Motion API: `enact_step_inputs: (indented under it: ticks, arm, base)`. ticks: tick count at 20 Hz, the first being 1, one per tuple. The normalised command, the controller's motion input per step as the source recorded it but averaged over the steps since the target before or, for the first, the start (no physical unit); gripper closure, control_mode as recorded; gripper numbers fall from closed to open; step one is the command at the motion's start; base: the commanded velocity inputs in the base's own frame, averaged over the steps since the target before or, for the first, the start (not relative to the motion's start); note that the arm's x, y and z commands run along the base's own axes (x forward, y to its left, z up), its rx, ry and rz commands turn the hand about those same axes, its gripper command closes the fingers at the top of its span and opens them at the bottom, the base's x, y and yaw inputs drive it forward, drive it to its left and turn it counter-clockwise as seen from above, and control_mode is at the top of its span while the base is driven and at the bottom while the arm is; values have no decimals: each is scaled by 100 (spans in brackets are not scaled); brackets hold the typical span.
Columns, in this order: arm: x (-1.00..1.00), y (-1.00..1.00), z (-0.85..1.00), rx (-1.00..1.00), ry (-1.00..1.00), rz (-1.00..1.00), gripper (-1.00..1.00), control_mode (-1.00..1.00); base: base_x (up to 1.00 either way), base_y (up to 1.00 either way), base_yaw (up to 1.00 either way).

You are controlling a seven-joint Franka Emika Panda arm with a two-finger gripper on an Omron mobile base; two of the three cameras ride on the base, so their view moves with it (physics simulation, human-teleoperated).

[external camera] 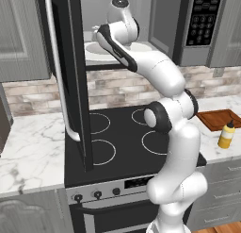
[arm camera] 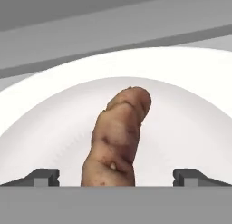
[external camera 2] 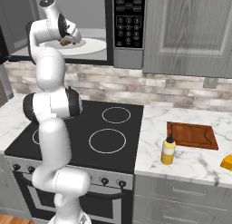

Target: Retrieve the reheated potato from the microwave, then place the potato, cheese, and condiment on the cutting board.

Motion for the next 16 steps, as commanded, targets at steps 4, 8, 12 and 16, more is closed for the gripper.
enact_step_inputs:
  ticks: [4,8,12,16]
  arm:
    - [5,0,-39,0,7,-2,100,-100]
    - [-2,0,-25,0,2,-3,100,-100]
    - [-15,-10,-12,0,0,-3,100,-100]
    - [-28,-5,-1,0,-3,-1,100,-100]
  base:
    - [0,0,0]
    - [0,0,0]
    - [0,0,0]
    - [0,0,0]
